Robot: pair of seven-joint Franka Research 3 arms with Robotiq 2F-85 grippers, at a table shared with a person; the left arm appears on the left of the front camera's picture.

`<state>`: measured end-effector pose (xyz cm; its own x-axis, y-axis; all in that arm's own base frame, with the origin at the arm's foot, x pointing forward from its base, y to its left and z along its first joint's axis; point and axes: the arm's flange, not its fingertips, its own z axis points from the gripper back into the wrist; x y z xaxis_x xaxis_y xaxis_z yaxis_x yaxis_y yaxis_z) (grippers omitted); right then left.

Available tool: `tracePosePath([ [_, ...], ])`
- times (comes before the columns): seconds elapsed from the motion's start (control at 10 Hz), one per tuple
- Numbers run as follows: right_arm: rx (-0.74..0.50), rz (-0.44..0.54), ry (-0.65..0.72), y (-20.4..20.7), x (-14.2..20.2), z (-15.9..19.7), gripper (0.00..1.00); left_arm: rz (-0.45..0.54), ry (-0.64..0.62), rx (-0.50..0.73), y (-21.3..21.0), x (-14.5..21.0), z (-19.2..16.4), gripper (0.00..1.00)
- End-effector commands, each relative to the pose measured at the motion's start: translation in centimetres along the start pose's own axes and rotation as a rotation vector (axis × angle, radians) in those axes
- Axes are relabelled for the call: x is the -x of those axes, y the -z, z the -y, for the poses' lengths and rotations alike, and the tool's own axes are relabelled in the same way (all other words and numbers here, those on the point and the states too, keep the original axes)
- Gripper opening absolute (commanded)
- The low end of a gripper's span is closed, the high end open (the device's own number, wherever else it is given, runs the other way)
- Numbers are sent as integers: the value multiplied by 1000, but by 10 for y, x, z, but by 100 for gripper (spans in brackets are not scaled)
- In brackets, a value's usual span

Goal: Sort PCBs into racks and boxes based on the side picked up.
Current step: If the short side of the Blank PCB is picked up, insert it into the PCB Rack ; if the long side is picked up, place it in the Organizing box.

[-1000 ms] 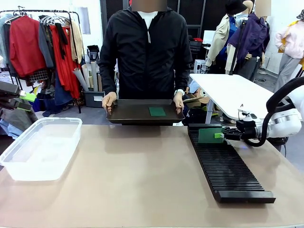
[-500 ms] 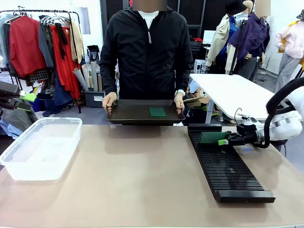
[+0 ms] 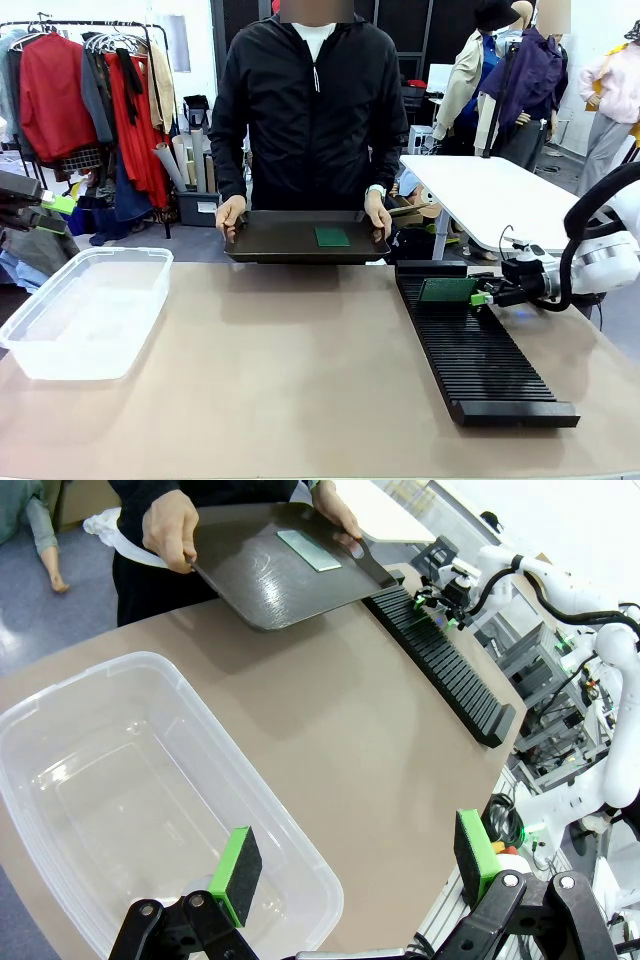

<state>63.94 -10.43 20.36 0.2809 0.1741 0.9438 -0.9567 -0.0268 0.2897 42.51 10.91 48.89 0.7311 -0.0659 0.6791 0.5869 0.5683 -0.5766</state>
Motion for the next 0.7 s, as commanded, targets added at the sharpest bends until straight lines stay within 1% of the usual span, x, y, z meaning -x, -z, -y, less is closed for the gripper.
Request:
tracePosePath([
  [0.0,-9,-1,-8,-2,-6,-4,100,2,3,2,-1,0,1,100],
  [0.3,-7,10,-9,-3,-6,-4,100,2,3,2,-1,0,1,100],
  [0.4,10,52,-13,-5,-8,-5,100,2,3,2,-1,0,1,100],
  [0.5,3,2,0,-2,0,0,100,2,3,2,-1,0,1,100],
  [0.6,3,2,0,-2,0,0,100,2,3,2,-1,0,1,100],
])
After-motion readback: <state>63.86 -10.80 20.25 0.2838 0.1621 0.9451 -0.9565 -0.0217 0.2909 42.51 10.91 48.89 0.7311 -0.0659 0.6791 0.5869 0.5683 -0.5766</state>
